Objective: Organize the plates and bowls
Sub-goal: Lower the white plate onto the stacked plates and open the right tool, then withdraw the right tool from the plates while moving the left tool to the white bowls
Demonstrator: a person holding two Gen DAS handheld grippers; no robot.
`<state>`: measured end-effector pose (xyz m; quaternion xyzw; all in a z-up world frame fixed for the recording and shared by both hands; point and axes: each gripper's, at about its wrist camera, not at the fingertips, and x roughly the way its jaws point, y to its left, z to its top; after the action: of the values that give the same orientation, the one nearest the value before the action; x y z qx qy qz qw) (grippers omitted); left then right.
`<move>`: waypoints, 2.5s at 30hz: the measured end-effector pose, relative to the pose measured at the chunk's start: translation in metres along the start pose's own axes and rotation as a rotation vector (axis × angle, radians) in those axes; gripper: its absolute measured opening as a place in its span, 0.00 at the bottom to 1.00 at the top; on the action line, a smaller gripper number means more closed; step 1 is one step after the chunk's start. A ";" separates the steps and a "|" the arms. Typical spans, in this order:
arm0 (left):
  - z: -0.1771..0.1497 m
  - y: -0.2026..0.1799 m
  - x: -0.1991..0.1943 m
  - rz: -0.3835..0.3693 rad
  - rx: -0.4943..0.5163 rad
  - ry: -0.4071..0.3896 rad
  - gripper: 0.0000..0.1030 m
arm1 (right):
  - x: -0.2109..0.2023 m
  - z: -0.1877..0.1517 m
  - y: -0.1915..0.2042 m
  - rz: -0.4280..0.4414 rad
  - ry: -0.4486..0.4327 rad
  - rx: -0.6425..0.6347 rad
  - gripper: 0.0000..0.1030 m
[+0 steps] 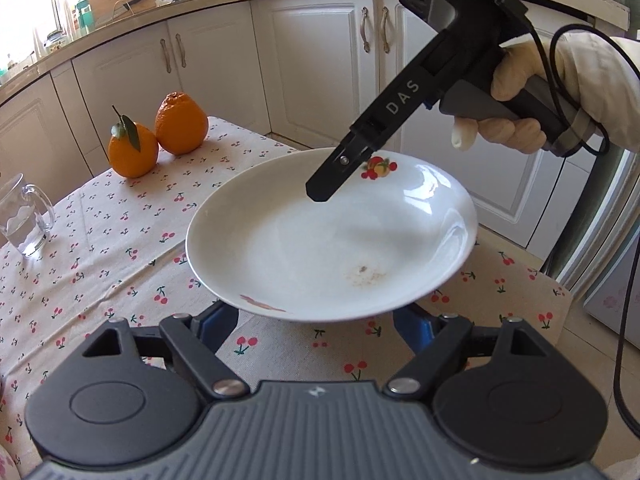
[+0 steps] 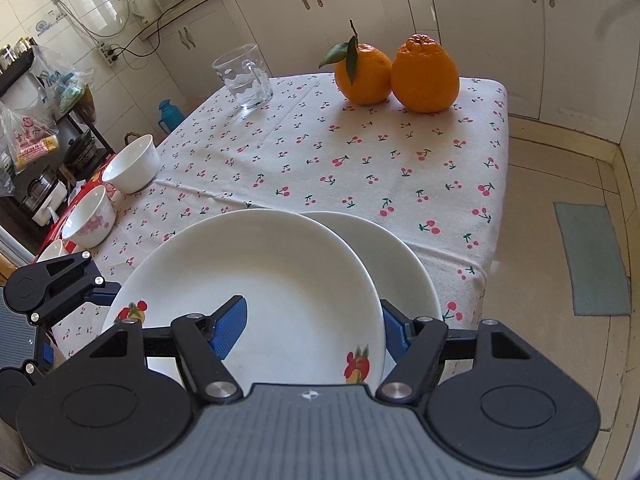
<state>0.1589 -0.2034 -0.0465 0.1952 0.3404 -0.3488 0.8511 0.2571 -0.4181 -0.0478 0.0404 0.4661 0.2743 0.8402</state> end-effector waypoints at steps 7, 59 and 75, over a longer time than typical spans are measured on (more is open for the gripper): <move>0.000 0.002 0.006 -0.028 0.010 -0.003 0.82 | -0.004 -0.007 -0.008 -0.027 0.002 0.028 0.73; -0.012 -0.005 -0.026 -0.010 0.005 -0.050 0.84 | -0.049 -0.045 0.044 -0.164 -0.060 0.004 0.99; -0.058 0.019 -0.103 0.108 -0.085 -0.110 0.89 | -0.030 -0.063 0.152 -0.409 -0.184 -0.029 1.00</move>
<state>0.0933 -0.1105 -0.0111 0.1574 0.2965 -0.2976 0.8937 0.1299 -0.3159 -0.0112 -0.0422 0.3820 0.1001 0.9177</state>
